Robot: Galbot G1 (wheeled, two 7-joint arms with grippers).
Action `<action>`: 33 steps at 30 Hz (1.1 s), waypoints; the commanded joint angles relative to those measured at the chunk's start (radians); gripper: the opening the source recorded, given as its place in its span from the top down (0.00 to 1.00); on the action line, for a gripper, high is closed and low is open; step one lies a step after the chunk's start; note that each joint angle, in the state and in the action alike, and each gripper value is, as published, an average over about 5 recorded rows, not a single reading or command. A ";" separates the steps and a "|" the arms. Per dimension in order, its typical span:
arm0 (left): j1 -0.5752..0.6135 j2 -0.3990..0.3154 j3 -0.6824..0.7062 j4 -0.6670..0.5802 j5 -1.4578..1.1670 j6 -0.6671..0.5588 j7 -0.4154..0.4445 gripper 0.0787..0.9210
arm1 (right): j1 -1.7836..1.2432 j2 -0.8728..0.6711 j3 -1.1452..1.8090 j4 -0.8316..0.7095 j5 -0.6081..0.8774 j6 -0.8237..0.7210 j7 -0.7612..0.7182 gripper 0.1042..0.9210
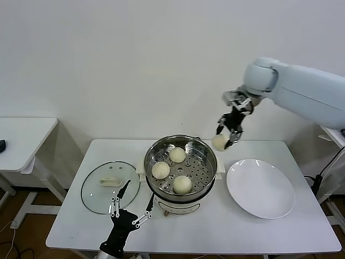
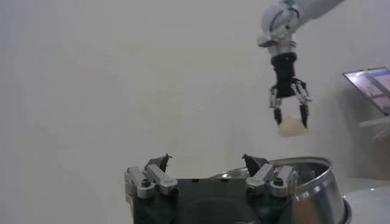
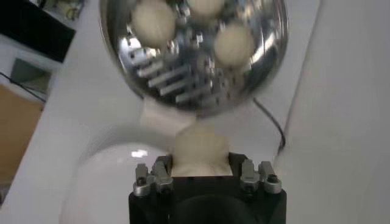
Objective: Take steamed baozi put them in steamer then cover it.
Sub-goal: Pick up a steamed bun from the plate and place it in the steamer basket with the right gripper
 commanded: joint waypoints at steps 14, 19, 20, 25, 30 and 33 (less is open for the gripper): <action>-0.002 0.000 -0.014 0.000 -0.005 0.004 -0.004 0.12 | -0.082 0.159 -0.113 -0.008 0.024 -0.075 0.112 0.34; -0.001 0.000 -0.018 0.000 -0.006 0.004 -0.005 0.12 | -0.120 0.169 -0.096 -0.038 0.020 -0.073 0.128 0.34; -0.001 0.000 -0.019 0.000 -0.006 0.004 -0.005 0.12 | -0.128 0.172 -0.092 -0.044 0.019 -0.073 0.131 0.33; 0.002 -0.001 -0.026 -0.002 -0.007 0.004 -0.005 0.12 | -0.163 0.179 -0.072 -0.067 0.010 -0.070 0.139 0.33; 0.004 -0.001 -0.030 -0.001 -0.007 0.003 -0.005 0.12 | -0.185 0.177 -0.062 -0.069 0.000 -0.070 0.142 0.33; 0.004 -0.001 -0.030 -0.002 -0.007 0.005 -0.005 0.12 | -0.189 0.174 -0.058 -0.066 -0.008 -0.070 0.140 0.30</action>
